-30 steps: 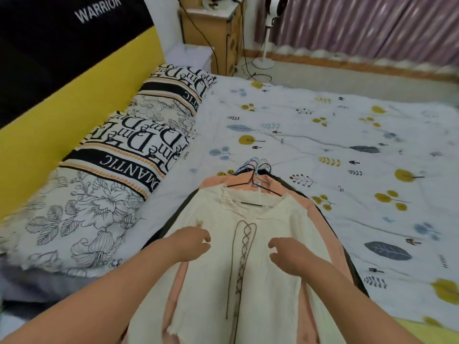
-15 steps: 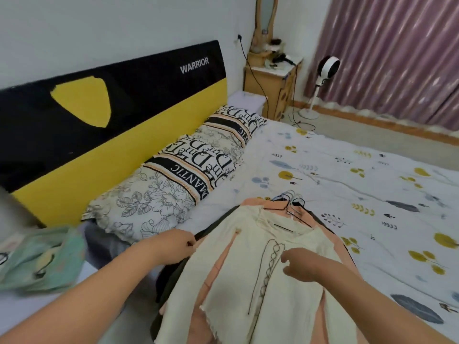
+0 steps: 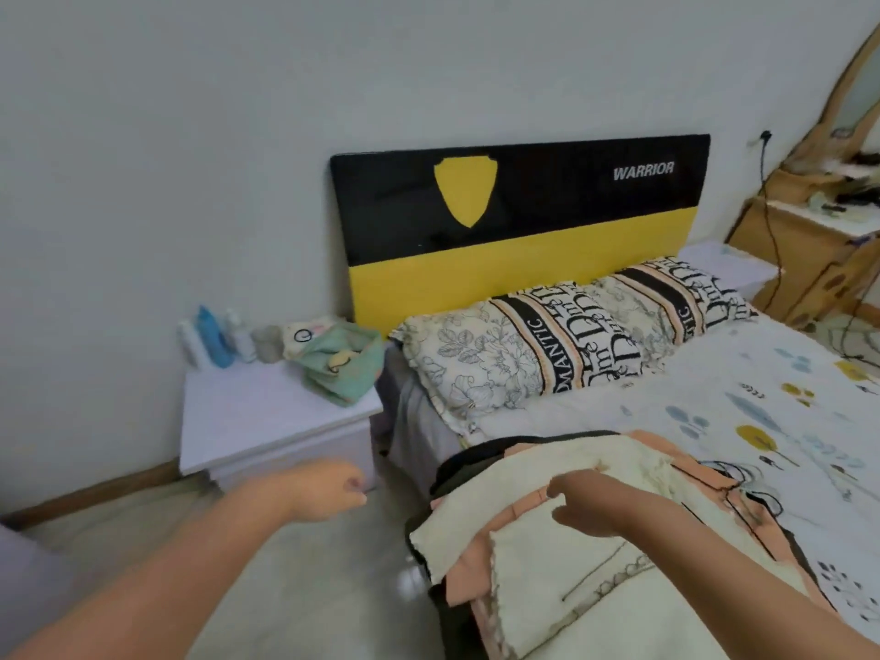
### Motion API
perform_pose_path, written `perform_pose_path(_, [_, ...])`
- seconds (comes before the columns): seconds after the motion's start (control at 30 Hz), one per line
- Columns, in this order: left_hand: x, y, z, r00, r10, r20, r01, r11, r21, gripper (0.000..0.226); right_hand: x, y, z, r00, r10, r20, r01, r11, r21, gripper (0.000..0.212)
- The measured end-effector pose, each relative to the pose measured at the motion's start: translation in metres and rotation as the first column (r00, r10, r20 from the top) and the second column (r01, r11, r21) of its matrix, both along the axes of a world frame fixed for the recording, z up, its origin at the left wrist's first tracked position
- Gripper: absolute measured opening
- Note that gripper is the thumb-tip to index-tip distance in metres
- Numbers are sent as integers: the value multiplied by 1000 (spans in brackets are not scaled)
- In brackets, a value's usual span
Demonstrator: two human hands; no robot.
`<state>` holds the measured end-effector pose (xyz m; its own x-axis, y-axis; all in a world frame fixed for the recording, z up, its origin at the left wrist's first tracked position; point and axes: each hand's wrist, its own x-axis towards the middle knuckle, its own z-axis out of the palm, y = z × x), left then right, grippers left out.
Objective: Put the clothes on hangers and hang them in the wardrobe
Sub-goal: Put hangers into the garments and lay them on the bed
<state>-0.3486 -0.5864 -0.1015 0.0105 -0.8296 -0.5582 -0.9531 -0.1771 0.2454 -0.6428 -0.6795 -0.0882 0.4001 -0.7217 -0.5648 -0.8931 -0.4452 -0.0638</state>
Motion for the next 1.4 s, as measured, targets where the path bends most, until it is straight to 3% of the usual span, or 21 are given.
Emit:
perform_pose_path(0.13, [51,63,0,986,163,17,-164,987,2,40,65,23,8,989,149,11,-149,989,0,44])
perform_pose_path(0.47, [185,223,-2,883,469,22,-469,883,5,44,257,119,-1,898,438,50,-439,898,27,39])
perform_pose_path(0.73, [287,372,-1,748,662,38,-663,749,4,28,403,227,-8,769,628,119,-638,763,101,45])
perform_pose_path(0.87, [310,438,-3,574,819,3,-819,574,14,40,463,267,-7,681,722,119,-732,669,131,46])
perform_pose_path(1.07, [329,517,-9,264,960,-89,-961,270,64,37,556,303,-7,498,857,131,-866,485,121,47])
perform_pose_path(1.2, [346,549,-1,29,986,-162,-997,40,65,49,623,324,-2,384,910,155,-922,368,125,47])
perform_pose_path(1.4, [372,569,17,-204,942,-267,-970,-232,-76,41,713,359,20,232,953,192,-972,220,81,43])
